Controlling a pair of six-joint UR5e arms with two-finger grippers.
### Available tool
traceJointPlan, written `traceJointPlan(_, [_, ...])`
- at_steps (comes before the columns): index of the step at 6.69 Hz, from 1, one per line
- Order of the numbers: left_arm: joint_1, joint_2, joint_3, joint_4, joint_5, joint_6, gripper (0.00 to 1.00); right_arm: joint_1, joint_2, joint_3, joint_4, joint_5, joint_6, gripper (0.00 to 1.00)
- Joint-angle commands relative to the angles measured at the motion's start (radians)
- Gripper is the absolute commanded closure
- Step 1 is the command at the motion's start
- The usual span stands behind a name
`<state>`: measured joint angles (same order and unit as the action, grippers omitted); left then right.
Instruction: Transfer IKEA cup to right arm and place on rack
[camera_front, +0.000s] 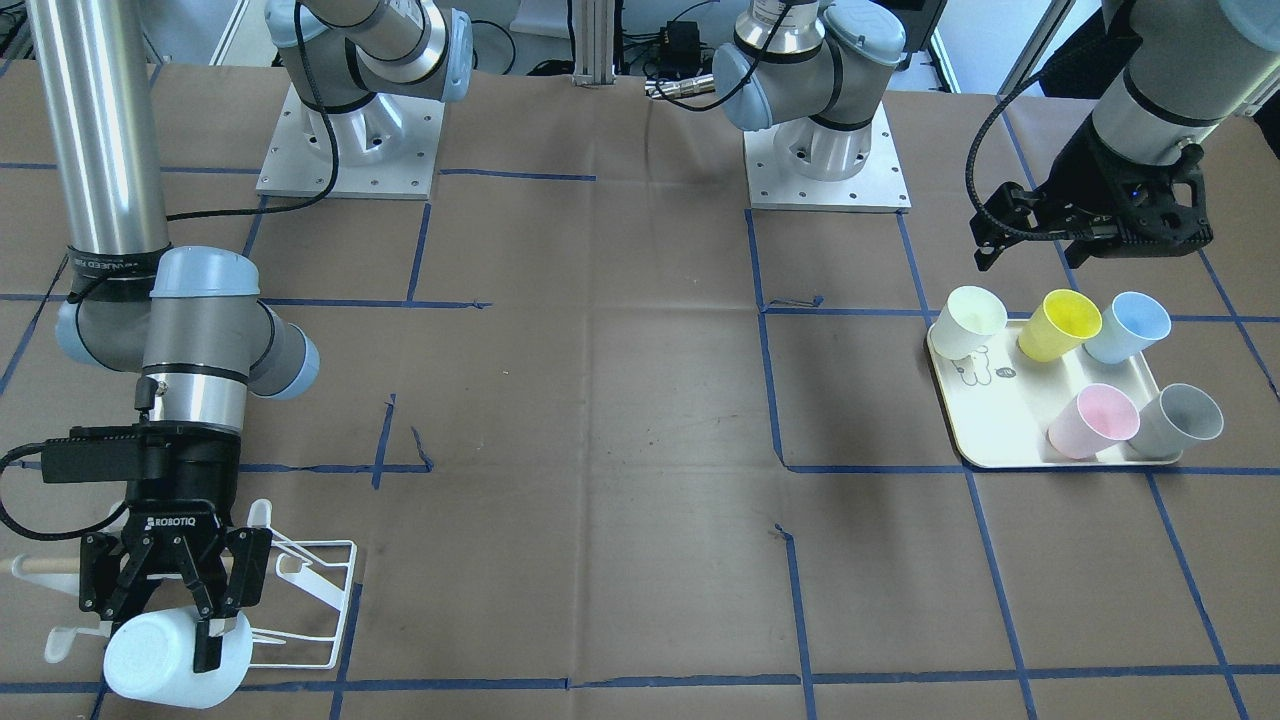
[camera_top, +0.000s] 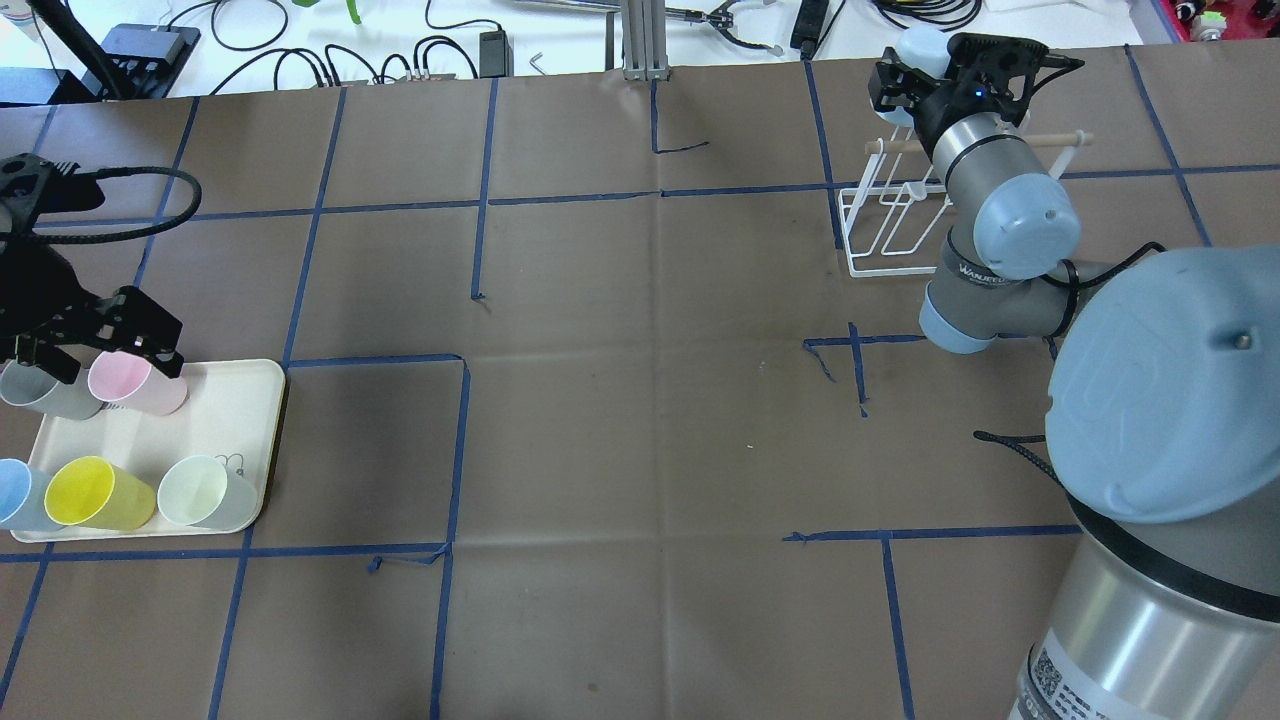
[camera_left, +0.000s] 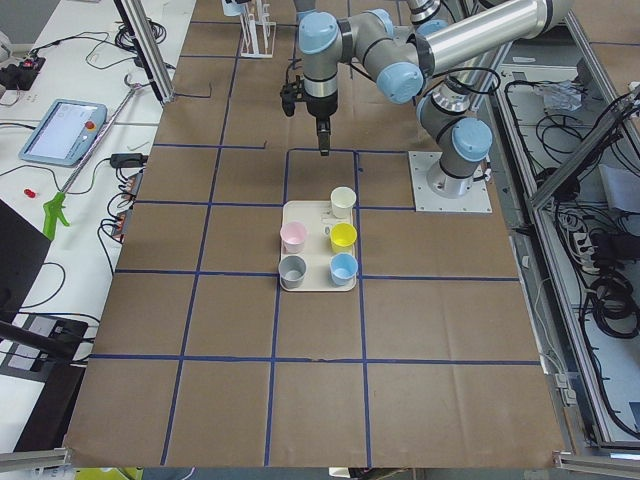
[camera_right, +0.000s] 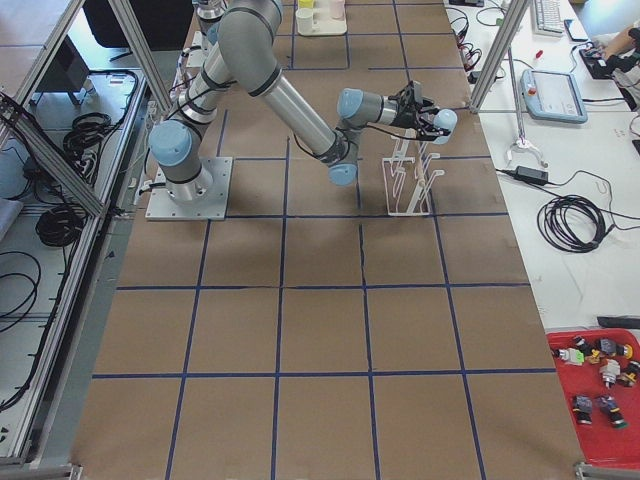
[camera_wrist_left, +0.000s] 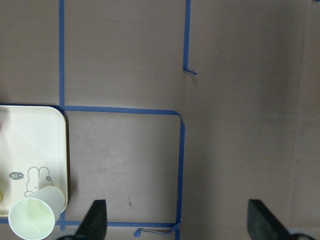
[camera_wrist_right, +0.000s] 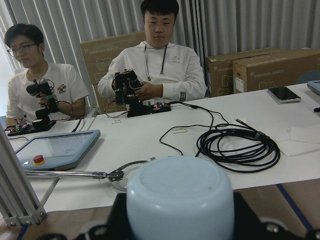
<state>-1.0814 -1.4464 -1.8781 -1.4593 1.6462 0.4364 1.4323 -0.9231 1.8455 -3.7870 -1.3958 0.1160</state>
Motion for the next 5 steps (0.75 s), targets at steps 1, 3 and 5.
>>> traceJointPlan(1, [0.057,0.007,-0.109,0.084,0.001,0.035,0.01,0.002,0.001,0.008,0.01,-0.002,0.002,0.01])
traceJointPlan(3, [0.055,0.001,-0.244,0.227,0.0,0.035,0.01,0.0,-0.005,0.009,0.016,-0.002,-0.001,0.0])
traceJointPlan(5, [0.057,-0.028,-0.338,0.345,-0.015,0.035,0.01,0.002,-0.017,0.008,0.015,0.006,0.014,0.0])
